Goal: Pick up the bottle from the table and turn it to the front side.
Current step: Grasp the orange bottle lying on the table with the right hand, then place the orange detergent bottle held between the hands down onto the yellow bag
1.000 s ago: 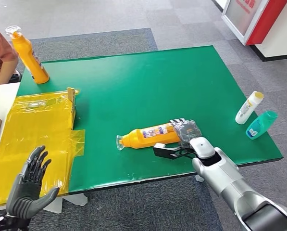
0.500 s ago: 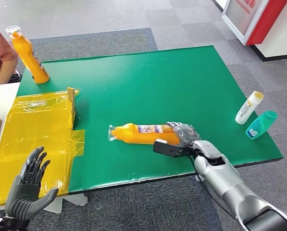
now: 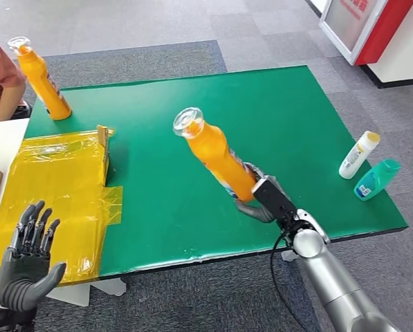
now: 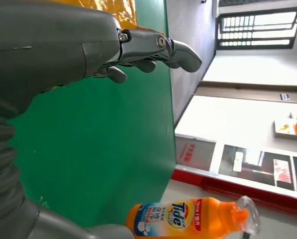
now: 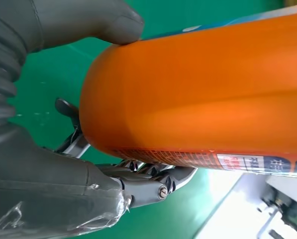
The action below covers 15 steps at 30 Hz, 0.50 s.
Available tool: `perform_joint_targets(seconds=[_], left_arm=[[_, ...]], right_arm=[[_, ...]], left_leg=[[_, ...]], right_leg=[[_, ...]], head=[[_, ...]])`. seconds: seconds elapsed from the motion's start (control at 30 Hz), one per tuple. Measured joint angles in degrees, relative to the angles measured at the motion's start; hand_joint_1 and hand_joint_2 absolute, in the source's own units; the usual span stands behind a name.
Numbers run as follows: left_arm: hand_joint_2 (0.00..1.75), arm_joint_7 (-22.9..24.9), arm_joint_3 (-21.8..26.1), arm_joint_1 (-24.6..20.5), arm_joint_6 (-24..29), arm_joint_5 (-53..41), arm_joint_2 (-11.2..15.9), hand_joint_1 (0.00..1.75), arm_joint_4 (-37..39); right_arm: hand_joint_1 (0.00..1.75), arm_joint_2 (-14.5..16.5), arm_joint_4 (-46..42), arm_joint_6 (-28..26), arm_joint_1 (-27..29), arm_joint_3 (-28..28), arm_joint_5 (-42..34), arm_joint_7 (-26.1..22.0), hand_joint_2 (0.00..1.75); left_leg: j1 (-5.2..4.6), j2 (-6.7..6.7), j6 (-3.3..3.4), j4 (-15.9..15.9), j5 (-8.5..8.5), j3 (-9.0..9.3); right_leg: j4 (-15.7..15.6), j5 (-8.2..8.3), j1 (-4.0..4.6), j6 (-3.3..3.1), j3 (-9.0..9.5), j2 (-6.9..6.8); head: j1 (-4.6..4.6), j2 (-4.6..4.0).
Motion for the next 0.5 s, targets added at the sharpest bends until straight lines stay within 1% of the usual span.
perform_joint_targets(seconds=[0.17,0.33,0.4,0.47,0.5], left_arm=[[1.75,1.6,-0.3,-3.1,0.3,1.8,0.0,0.00,0.6],[1.75,2.5,-0.8,-4.6,1.0,2.2,0.0,0.00,1.1],[1.75,5.0,-2.7,-9.1,2.4,3.1,0.1,0.00,3.9],[1.75,7.1,-4.8,-14.0,3.9,3.9,0.2,0.00,7.3],[1.75,7.4,-5.3,-15.1,4.3,4.2,0.2,0.00,8.2]], right_arm=[[1.75,1.2,-4.3,-0.4,0.8,-1.1,-7.1,-2.0,1.75],[1.75,1.9,-5.9,-0.8,0.9,-1.1,-7.6,-2.6,1.75],[1.75,3.3,-8.0,-1.8,0.4,1.6,-5.4,-2.8,1.75],[1.75,4.8,-9.6,-2.7,-0.6,5.4,-3.3,-2.8,1.75],[1.75,5.1,-9.6,-3.0,-1.1,6.6,-3.1,-2.8,1.75]], left_leg=[[0.00,0.00,-0.02,0.0,0.02,0.01],[0.00,0.00,-0.03,0.0,0.03,0.02],[0.00,0.00,-0.04,0.0,0.07,0.01],[0.00,0.00,-0.05,0.0,0.12,0.01],[0.00,0.00,-0.06,0.0,0.13,0.01]], right_leg=[[0.0,0.01,0.00,-0.01,-0.01,0.00],[0.0,0.01,0.00,-0.01,-0.01,0.00],[0.0,0.04,0.00,-0.01,-0.01,0.00],[0.0,0.07,0.00,-0.01,-0.01,0.01],[0.0,0.08,0.00,0.00,-0.01,0.01]], head=[[-0.01,0.00],[0.00,0.00],[0.00,0.00],[-0.01,0.00],[-0.01,0.00]])
